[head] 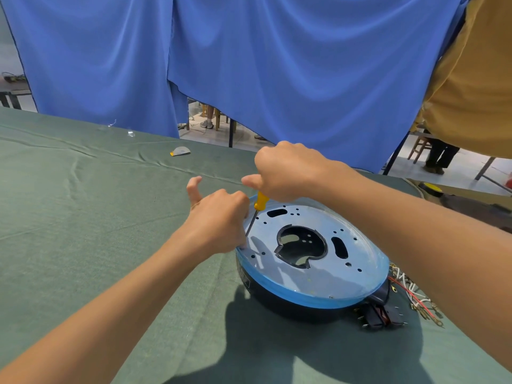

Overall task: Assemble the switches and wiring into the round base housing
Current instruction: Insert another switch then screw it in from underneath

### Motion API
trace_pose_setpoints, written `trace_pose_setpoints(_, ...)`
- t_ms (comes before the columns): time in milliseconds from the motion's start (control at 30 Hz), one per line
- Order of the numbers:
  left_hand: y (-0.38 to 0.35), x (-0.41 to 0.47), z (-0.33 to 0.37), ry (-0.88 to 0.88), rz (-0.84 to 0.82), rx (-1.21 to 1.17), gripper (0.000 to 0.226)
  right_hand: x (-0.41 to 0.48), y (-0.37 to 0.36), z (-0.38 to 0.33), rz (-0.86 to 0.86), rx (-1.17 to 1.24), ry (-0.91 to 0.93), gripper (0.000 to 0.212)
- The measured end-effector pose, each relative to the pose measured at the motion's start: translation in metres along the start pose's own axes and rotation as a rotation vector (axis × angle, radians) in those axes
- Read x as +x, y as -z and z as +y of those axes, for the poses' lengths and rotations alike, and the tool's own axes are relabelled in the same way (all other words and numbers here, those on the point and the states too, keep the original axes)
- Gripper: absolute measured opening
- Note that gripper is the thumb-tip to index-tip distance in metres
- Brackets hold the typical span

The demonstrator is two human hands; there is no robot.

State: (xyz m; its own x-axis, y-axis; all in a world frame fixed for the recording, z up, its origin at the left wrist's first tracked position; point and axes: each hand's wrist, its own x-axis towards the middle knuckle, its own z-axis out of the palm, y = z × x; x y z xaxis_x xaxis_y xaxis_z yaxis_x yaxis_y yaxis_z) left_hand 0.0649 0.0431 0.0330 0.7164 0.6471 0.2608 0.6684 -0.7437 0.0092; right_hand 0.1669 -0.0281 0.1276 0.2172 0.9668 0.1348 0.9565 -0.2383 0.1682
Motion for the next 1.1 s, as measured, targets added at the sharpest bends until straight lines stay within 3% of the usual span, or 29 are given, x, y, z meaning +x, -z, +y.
trace_pose_setpoints(100, -0.004, -0.002, 0.0, 0.035, 0.038, -0.089, 0.037, 0.0, 0.009, -0.001, -0.136, 0.122, 0.031, 0.05)
trace_pose_setpoints(167, -0.006, -0.001, 0.001, 0.046, 0.045, -0.103, 0.034, -0.001, 0.015, -0.002, -0.205, 0.219, 0.076, 0.035)
trace_pose_setpoints(333, -0.009, 0.001, 0.002, 0.071, 0.035, -0.14, 0.036, -0.002, 0.018, 0.001, -0.093, 0.193, 0.161, 0.01)
trace_pose_setpoints(500, -0.01, 0.002, 0.0, 0.06, 0.018, -0.169, 0.035, 0.001, 0.005, 0.001, -0.015, 0.234, 0.125, 0.035)
trace_pose_setpoints(600, -0.009, 0.002, 0.0, 0.051, 0.013, -0.157, 0.036, 0.004, -0.002, -0.003, 0.068, 0.24, 0.052, 0.038)
trace_pose_setpoints(833, -0.006, -0.004, 0.001, 0.023, 0.023, -0.16, 0.038, 0.001, 0.01, -0.004, -0.061, 0.198, 0.149, 0.029)
trace_pose_setpoints(933, -0.005, -0.005, 0.0, 0.023, 0.034, -0.164, 0.04, -0.004, 0.019, -0.004, -0.125, 0.157, 0.214, 0.014)
trace_pose_setpoints(1100, -0.004, -0.006, 0.002, 0.044, 0.011, -0.174, 0.049, -0.007, 0.024, -0.001, -0.148, 0.109, 0.297, 0.016)
